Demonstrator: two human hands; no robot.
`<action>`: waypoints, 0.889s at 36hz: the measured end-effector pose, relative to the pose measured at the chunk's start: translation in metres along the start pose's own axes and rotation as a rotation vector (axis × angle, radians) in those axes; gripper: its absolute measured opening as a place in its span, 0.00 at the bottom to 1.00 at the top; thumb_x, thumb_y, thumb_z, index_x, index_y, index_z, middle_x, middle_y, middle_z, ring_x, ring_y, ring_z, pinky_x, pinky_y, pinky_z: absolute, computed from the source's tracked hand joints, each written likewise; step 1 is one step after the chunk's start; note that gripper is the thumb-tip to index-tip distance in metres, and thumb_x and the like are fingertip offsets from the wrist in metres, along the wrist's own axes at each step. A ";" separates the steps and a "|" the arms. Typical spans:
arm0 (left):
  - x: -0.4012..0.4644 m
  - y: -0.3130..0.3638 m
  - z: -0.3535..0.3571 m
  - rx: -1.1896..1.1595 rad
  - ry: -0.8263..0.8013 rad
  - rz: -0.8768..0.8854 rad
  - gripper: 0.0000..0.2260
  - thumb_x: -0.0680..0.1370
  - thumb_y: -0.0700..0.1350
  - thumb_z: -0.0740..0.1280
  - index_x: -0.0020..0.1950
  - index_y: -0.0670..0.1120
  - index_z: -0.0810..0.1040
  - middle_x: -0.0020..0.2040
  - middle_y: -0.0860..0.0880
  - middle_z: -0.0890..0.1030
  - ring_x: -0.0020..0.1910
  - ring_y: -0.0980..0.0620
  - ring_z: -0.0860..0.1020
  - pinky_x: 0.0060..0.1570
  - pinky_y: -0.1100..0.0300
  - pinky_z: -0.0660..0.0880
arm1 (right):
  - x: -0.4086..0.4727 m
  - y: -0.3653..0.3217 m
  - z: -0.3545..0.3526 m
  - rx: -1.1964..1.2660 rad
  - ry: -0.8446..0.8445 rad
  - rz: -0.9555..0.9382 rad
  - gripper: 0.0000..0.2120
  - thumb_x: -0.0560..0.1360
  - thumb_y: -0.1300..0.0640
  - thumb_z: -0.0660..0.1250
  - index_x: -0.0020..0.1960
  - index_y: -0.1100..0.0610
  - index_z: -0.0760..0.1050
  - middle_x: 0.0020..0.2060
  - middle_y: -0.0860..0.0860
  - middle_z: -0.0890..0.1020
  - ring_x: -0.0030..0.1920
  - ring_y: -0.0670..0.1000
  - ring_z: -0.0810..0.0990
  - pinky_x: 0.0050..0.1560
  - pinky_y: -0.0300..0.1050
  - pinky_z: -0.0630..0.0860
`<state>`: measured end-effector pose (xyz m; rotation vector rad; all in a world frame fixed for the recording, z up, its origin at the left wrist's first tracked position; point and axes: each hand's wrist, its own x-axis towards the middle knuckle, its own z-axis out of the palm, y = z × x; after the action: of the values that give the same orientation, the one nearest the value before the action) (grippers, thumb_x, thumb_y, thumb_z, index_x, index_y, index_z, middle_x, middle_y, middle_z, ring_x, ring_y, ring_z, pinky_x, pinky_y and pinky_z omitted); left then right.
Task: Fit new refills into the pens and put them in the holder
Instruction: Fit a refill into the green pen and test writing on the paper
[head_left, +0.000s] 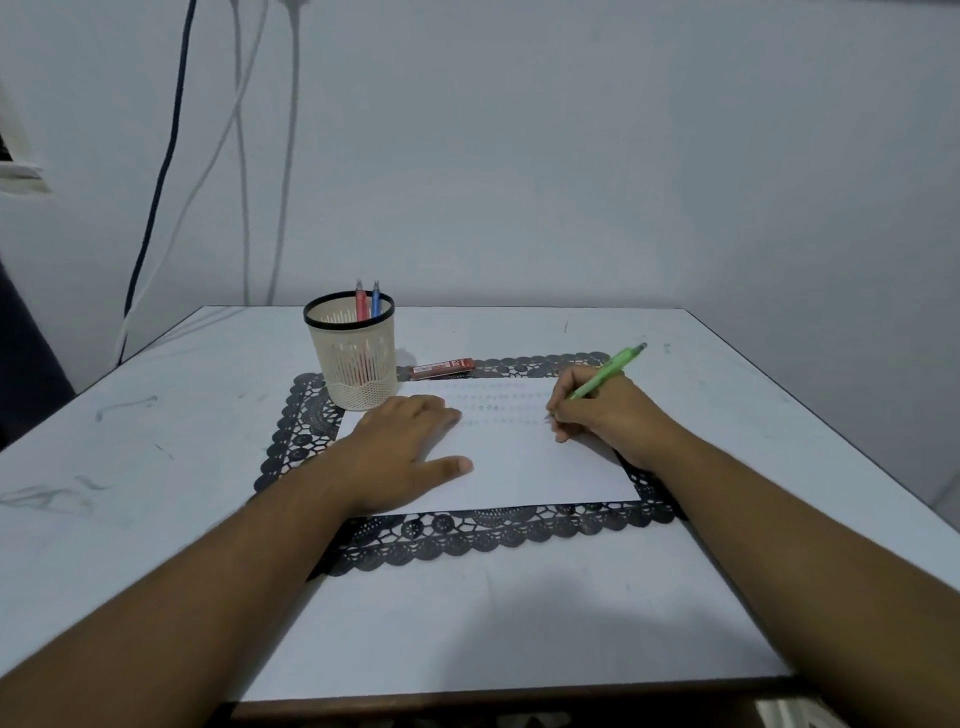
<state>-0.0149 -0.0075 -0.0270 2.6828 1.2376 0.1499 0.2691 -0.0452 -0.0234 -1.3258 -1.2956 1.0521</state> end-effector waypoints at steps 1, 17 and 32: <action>0.001 -0.001 0.001 0.001 -0.006 -0.003 0.33 0.81 0.67 0.56 0.83 0.55 0.56 0.83 0.52 0.55 0.81 0.50 0.51 0.79 0.50 0.51 | 0.001 0.000 0.000 -0.012 0.006 -0.003 0.06 0.76 0.74 0.68 0.45 0.65 0.77 0.40 0.64 0.81 0.40 0.58 0.81 0.44 0.47 0.83; 0.007 -0.006 0.006 0.041 -0.030 -0.001 0.34 0.80 0.69 0.55 0.83 0.56 0.56 0.83 0.52 0.55 0.81 0.49 0.50 0.80 0.48 0.51 | 0.008 0.004 0.002 -0.041 0.055 -0.034 0.11 0.74 0.76 0.67 0.38 0.62 0.75 0.34 0.62 0.77 0.34 0.56 0.77 0.33 0.47 0.71; 0.006 -0.006 0.006 -0.006 -0.018 -0.013 0.33 0.80 0.69 0.56 0.82 0.57 0.57 0.83 0.53 0.55 0.81 0.50 0.50 0.80 0.48 0.50 | 0.009 0.006 0.002 -0.085 0.067 -0.037 0.12 0.76 0.72 0.69 0.37 0.60 0.74 0.31 0.59 0.79 0.29 0.53 0.77 0.42 0.55 0.75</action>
<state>-0.0143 0.0001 -0.0337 2.6646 1.2470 0.1277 0.2688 -0.0359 -0.0296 -1.3837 -1.3214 0.9284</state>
